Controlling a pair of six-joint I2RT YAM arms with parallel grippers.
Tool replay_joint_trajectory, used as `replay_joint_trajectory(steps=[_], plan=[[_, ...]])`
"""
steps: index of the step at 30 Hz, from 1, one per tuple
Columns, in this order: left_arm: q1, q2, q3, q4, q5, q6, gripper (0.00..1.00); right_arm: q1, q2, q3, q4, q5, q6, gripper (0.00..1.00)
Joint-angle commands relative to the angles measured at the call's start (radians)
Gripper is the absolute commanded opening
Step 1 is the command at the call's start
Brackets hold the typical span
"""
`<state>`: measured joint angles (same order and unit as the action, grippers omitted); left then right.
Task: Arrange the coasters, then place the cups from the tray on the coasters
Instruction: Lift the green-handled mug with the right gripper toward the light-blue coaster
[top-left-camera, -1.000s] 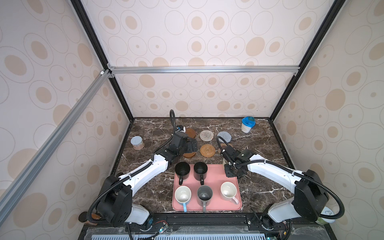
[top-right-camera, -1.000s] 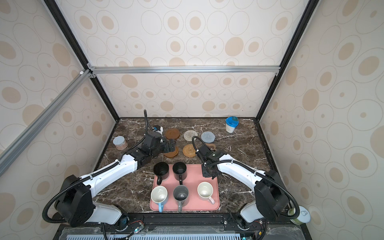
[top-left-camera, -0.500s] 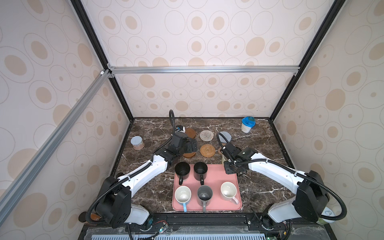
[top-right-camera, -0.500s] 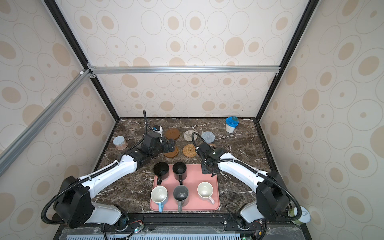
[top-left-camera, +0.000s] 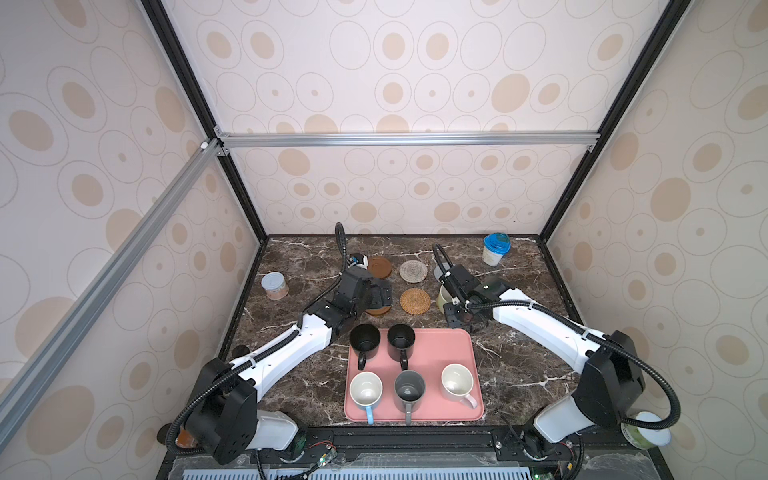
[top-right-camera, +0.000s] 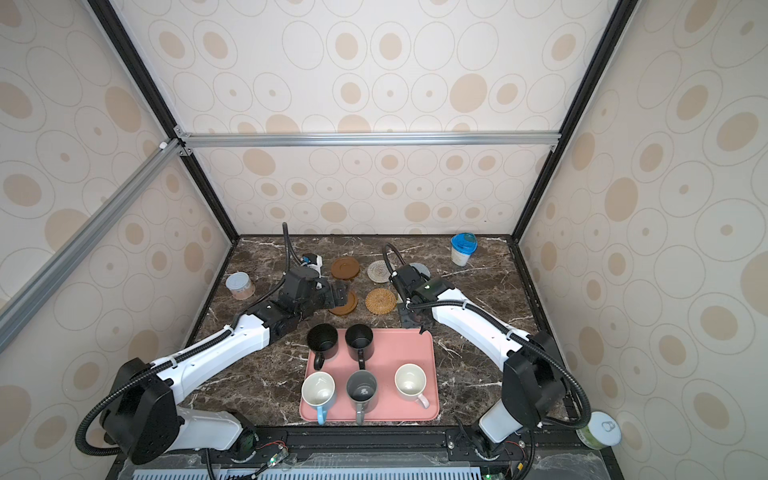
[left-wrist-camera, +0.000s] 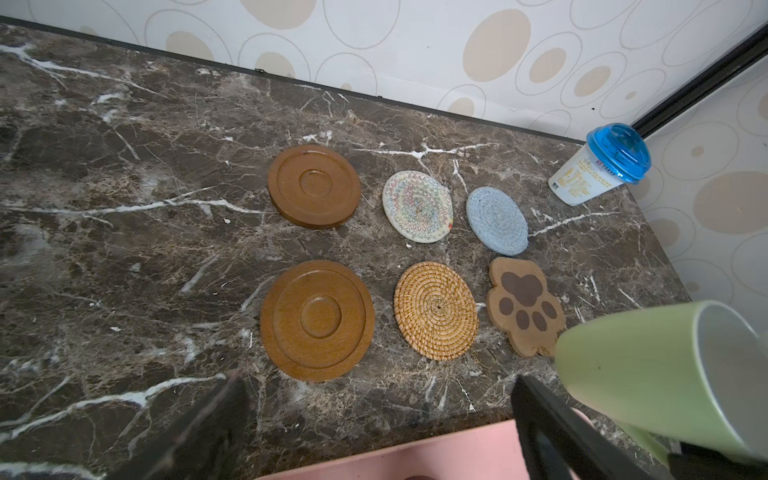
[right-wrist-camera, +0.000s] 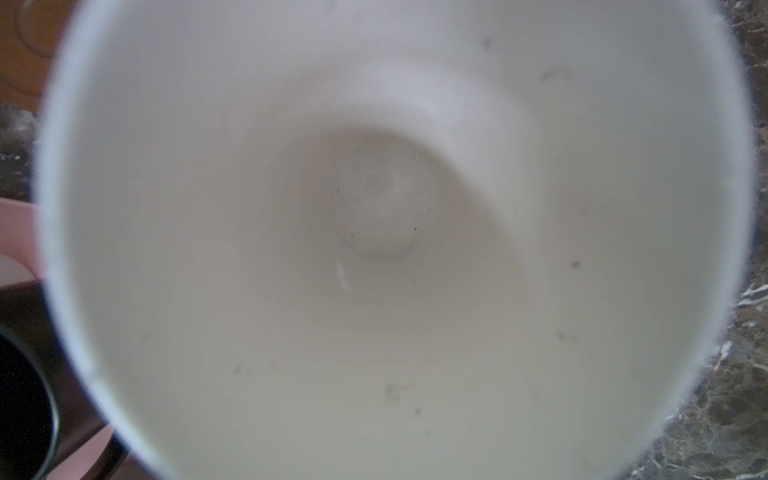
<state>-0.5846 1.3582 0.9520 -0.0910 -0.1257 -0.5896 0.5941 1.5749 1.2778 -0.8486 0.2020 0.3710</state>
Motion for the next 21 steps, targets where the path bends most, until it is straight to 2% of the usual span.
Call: replay_joint_trajectory(steps=[1,13,21], plan=[[-0.006,-0.037,-0.005,0.011,-0.026,-0.01,1.0,-0.043,0.028,0.081,0.024,-0.025,-0.105,0.08],[-0.006,-0.077,-0.033,0.005,-0.026,-0.009,1.0,-0.187,0.233,0.299,0.002,-0.159,-0.315,0.08],[-0.007,-0.094,-0.052,0.011,-0.021,0.001,1.0,-0.24,0.381,0.484,-0.039,-0.184,-0.432,0.08]])
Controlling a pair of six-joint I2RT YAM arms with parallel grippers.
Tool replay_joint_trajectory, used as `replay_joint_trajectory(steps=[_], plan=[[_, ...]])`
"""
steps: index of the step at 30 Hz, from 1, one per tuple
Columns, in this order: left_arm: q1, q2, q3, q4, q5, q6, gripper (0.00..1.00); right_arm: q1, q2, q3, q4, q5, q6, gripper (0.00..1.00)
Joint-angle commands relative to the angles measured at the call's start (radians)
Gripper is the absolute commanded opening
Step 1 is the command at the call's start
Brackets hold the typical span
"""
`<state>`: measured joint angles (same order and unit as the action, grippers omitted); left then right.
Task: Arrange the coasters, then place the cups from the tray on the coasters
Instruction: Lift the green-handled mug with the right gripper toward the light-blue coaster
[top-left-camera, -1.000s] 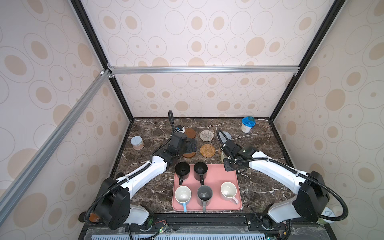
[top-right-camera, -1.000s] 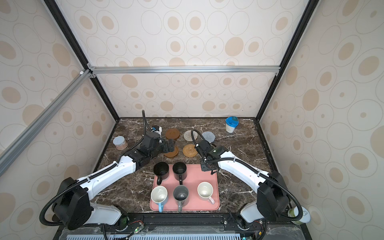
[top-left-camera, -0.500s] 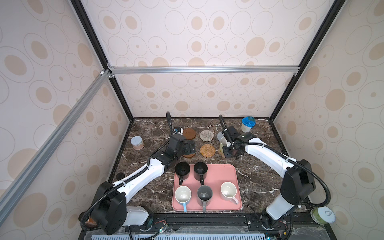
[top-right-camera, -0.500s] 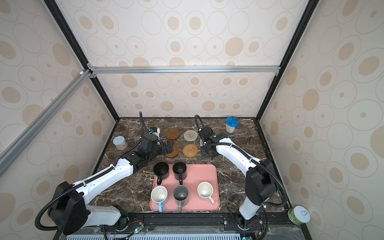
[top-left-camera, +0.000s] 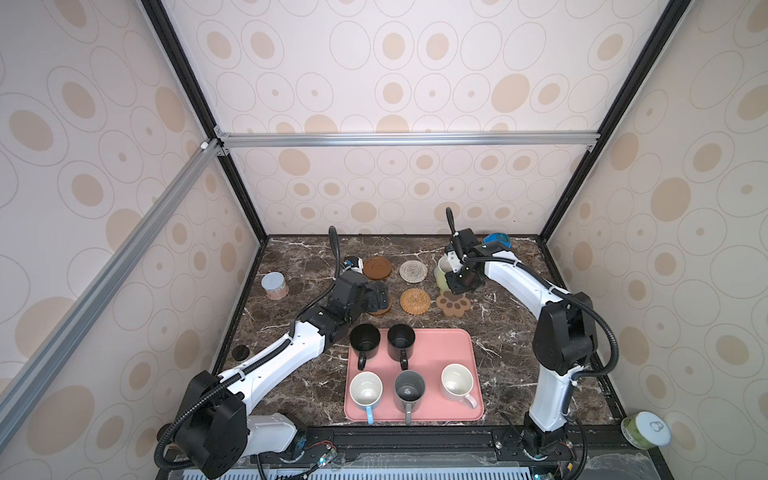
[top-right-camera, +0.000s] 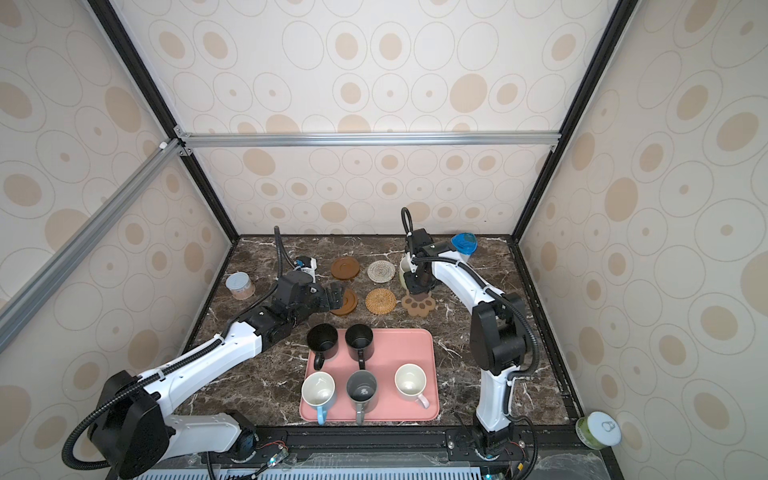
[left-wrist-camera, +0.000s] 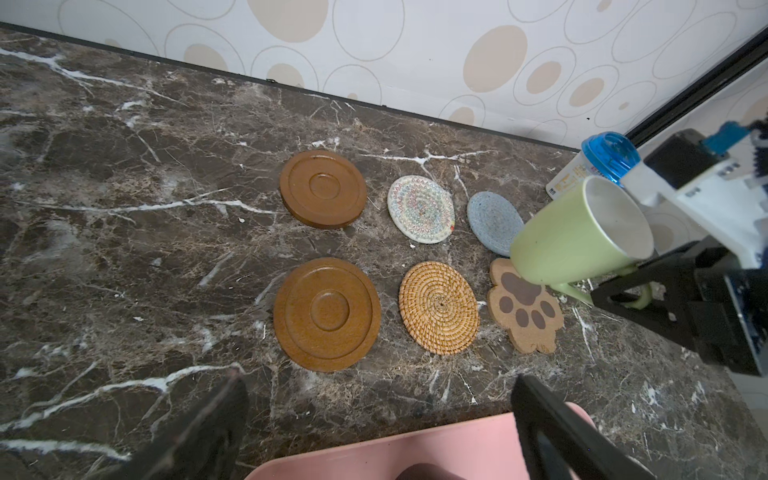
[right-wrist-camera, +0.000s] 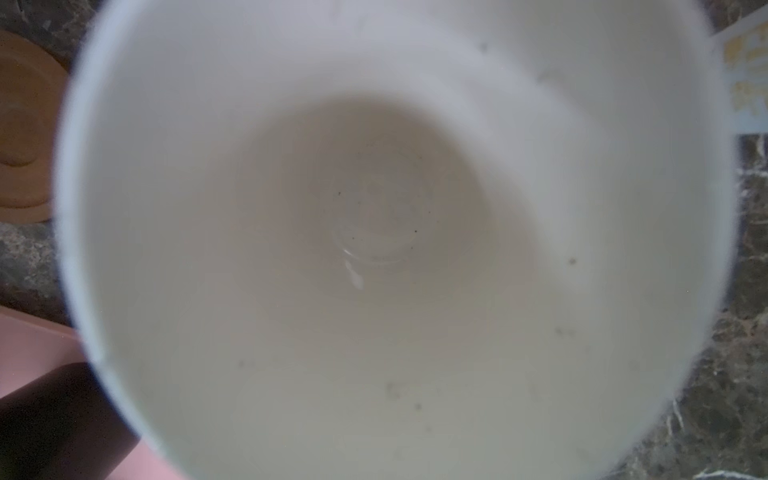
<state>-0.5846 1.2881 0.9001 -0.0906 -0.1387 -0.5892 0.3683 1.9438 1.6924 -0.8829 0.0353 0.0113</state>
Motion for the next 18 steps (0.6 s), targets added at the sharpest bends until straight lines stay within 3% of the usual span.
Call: replay_joint_trajectory(steps=[1,18], plan=[[-0.006,-0.024,-0.003,0.011,-0.006,0.002,1.0,-0.023,0.031,0.095,-0.015,-0.019,-0.082,0.08],[-0.006,-0.046,-0.053,0.043,0.005,-0.012,1.0,-0.081,0.276,0.421,-0.136,0.0,-0.196,0.09]])
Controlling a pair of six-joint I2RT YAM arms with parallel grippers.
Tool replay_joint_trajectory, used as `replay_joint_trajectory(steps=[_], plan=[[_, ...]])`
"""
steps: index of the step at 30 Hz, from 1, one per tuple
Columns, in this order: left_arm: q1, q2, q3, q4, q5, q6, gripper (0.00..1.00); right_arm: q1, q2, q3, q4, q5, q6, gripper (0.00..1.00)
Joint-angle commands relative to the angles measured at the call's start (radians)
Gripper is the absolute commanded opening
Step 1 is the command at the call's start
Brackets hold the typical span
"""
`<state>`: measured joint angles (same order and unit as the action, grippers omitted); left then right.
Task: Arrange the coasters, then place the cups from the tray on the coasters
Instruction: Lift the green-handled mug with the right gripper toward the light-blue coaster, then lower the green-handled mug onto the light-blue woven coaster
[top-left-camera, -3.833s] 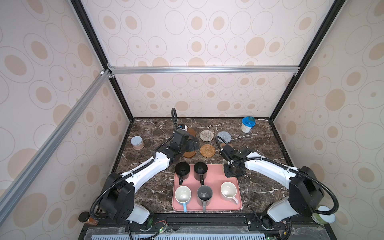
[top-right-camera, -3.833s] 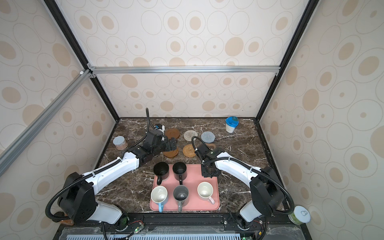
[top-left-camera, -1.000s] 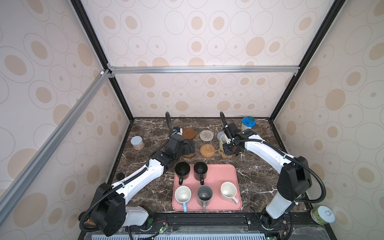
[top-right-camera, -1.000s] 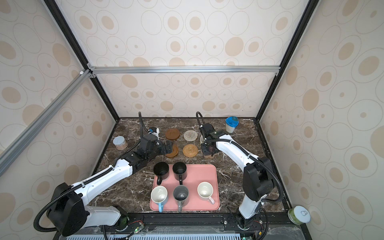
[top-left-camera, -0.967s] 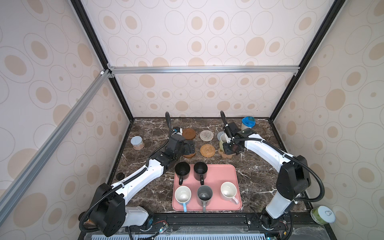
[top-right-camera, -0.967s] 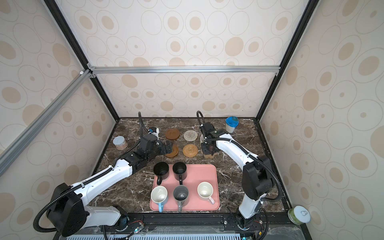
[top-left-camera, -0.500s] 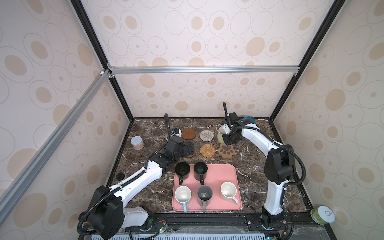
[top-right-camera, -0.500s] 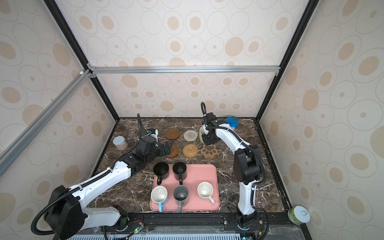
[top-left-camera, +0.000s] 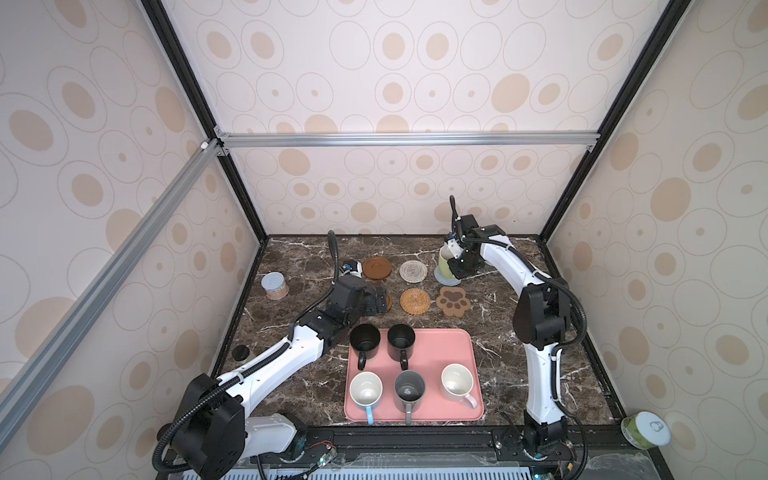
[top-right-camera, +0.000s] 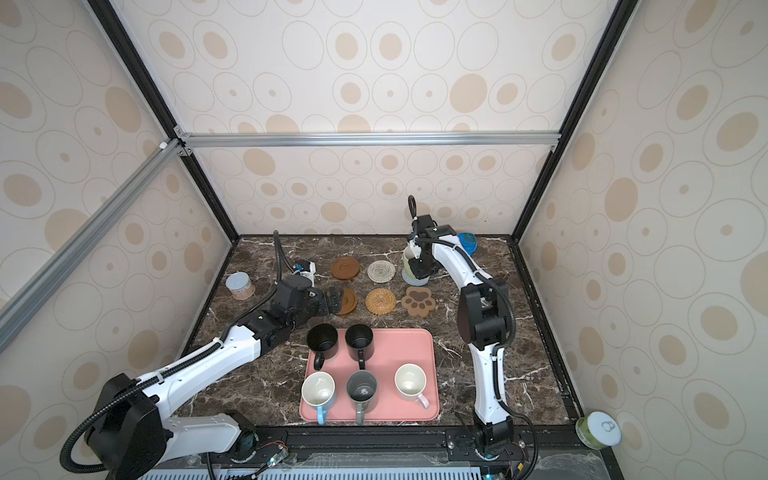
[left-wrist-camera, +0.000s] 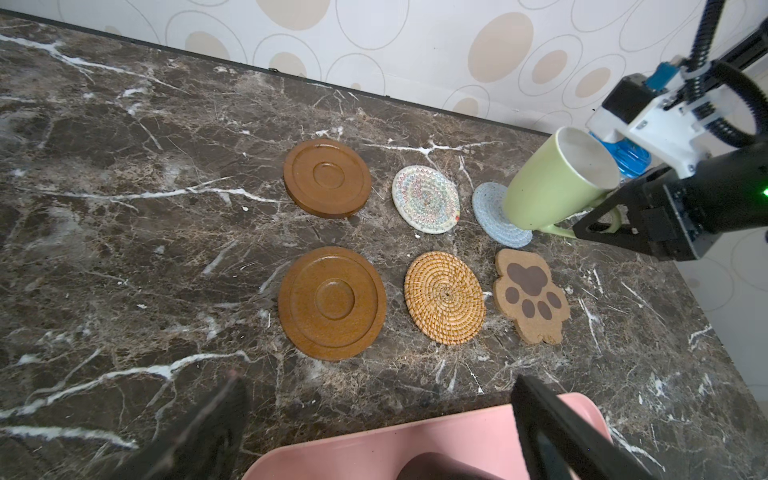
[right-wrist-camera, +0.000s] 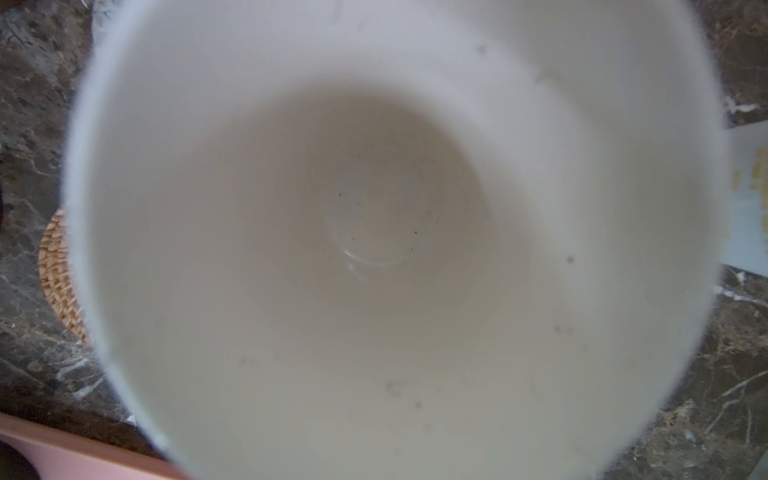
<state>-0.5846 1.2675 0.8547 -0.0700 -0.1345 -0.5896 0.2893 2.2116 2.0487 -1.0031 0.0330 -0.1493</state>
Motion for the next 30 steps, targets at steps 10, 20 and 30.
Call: replay_joint_trajectory(steps=[10,20,30], plan=[[-0.007,-0.033,-0.022,0.025,0.009,-0.016,1.0,-0.005,0.095,0.174,-0.043,-0.011,-0.032,0.09],[-0.006,-0.027,-0.019,0.029,0.013,-0.019,1.0,-0.051,0.099,0.167,-0.042,-0.017,-0.032,0.09],[-0.007,-0.031,-0.024,0.033,0.019,-0.027,1.0,-0.067,0.106,0.159,-0.032,-0.052,-0.02,0.09]])
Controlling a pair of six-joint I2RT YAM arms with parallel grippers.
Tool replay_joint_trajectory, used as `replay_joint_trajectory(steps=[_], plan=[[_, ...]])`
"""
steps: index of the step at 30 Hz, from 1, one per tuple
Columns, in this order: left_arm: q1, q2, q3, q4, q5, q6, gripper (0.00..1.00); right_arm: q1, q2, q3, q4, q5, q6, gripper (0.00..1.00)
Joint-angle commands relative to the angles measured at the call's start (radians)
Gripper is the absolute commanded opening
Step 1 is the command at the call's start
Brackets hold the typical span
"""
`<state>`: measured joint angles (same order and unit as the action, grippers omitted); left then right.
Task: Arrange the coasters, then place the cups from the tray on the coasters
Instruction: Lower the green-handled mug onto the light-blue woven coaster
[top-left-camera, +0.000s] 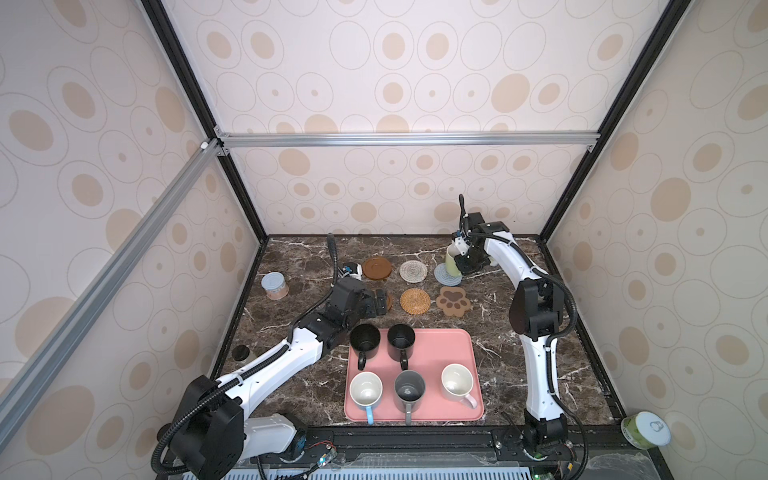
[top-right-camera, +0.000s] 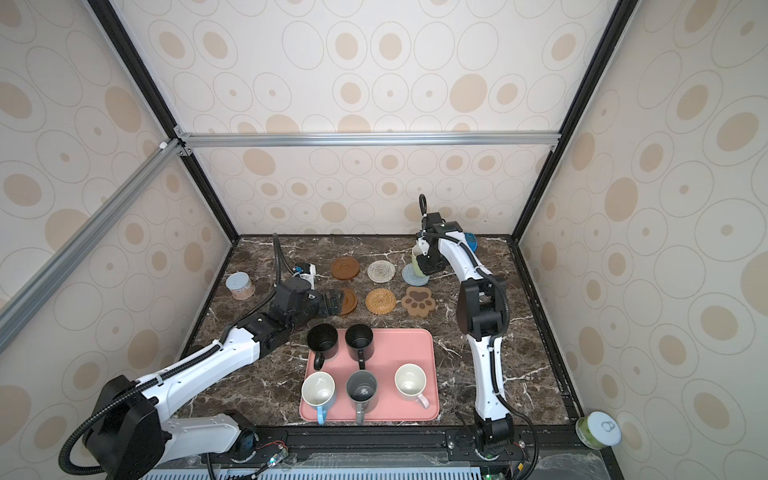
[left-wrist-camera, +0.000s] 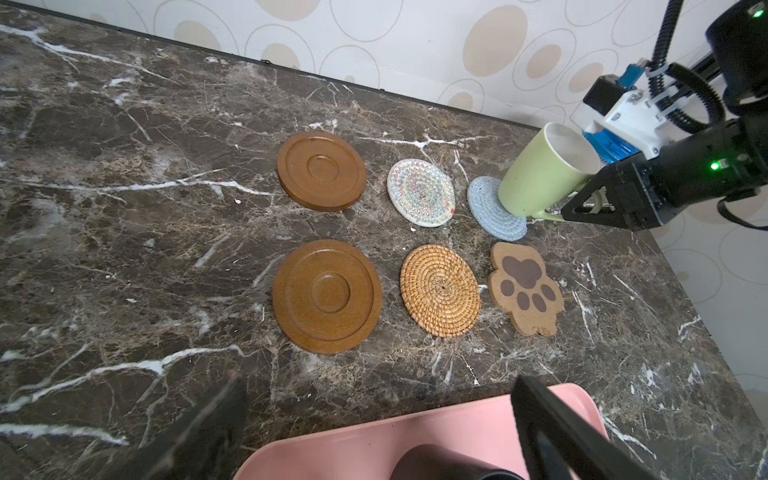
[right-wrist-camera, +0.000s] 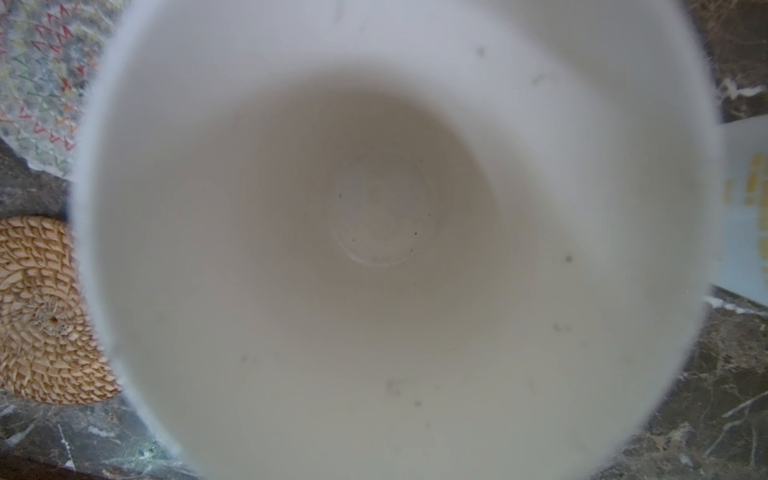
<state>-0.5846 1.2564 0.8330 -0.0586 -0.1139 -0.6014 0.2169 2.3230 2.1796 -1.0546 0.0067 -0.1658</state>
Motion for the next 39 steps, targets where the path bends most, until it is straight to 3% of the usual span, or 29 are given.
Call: replay_joint_trajectory(steps=[1,39], plan=[[-0.007,-0.021,-0.003,0.022,-0.004,-0.015,1.0,0.006,-0.005,0.029,0.018,-0.027,-0.003,0.09],[-0.007,-0.035,-0.015,0.016,-0.006,-0.018,1.0,0.006,0.009,-0.001,0.021,-0.068,-0.011,0.1]])
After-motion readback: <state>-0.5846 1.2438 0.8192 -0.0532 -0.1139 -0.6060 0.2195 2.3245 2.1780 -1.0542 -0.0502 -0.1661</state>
